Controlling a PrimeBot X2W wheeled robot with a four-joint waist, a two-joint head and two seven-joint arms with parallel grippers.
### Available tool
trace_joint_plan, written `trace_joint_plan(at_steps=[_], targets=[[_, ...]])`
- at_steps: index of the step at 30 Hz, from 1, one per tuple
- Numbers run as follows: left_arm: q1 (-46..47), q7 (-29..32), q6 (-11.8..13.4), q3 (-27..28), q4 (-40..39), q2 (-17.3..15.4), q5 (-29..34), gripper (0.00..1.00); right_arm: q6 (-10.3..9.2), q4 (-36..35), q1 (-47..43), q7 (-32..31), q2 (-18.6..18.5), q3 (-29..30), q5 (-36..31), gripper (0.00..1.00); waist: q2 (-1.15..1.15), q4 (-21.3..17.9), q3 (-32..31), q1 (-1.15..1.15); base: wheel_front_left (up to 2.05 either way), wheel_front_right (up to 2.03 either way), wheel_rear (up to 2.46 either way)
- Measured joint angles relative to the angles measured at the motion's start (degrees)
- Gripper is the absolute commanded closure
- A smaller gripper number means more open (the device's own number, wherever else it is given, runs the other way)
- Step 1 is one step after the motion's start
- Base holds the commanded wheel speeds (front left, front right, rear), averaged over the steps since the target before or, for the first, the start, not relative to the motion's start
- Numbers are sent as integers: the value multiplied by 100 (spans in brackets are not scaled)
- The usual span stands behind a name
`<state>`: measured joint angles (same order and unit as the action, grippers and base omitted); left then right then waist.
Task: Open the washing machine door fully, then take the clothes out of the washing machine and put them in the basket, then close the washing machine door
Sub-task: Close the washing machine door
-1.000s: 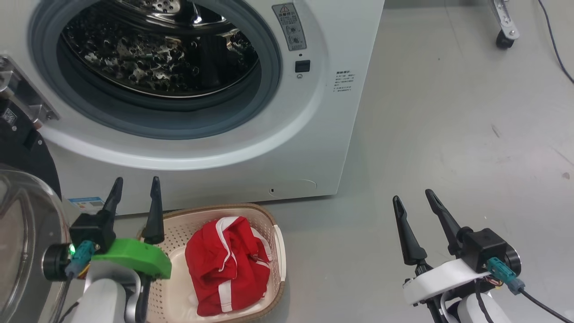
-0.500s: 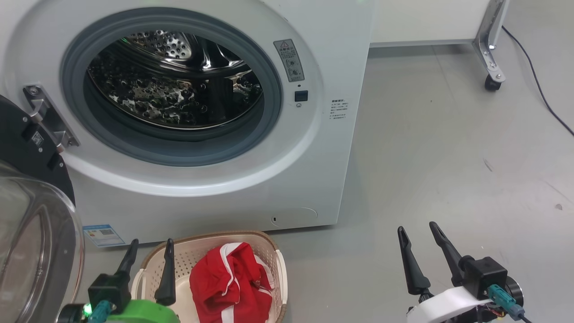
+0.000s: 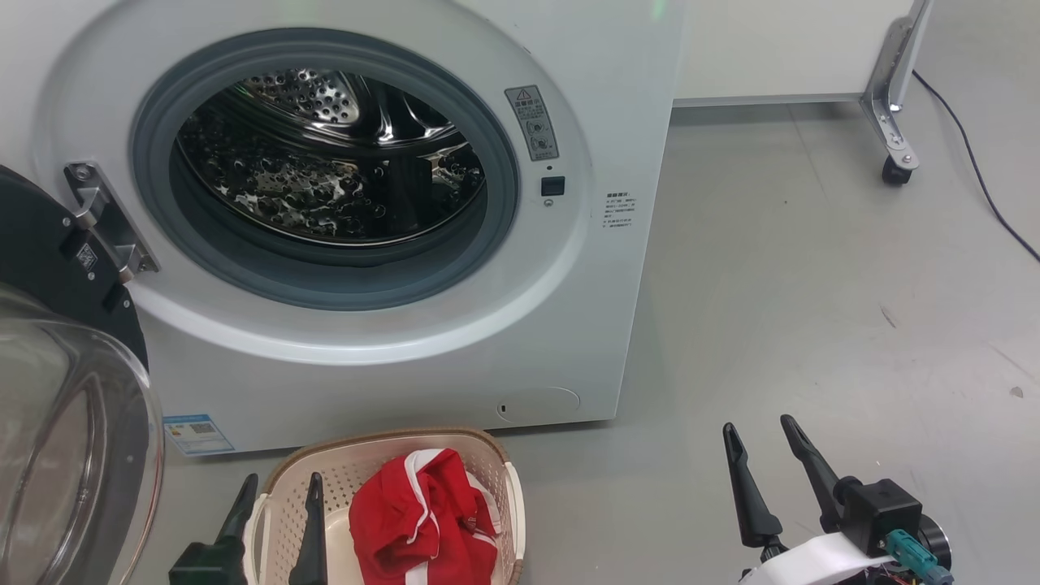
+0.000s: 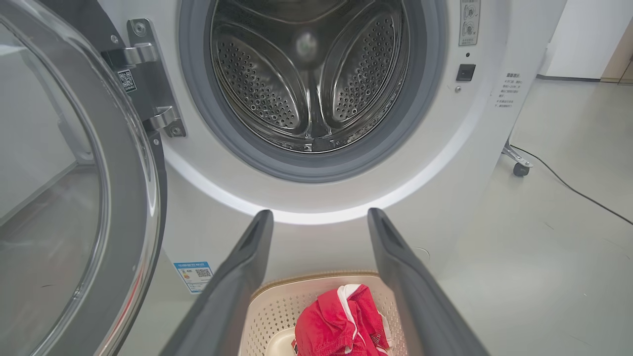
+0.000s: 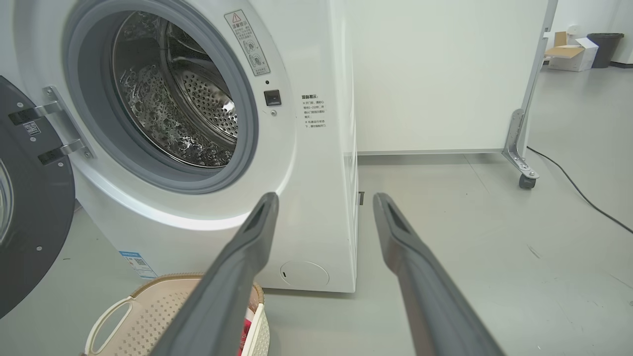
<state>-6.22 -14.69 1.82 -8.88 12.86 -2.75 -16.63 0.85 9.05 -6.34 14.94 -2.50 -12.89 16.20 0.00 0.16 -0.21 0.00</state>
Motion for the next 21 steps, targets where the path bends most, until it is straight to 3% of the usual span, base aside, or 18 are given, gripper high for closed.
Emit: trace_joint_plan(at_steps=[21], targets=[[-242,53,149,-147,-428,-1,59,0,-43,-38,-60,0,2,-22,-1,0,0,28,-34,0,0,0,0]])
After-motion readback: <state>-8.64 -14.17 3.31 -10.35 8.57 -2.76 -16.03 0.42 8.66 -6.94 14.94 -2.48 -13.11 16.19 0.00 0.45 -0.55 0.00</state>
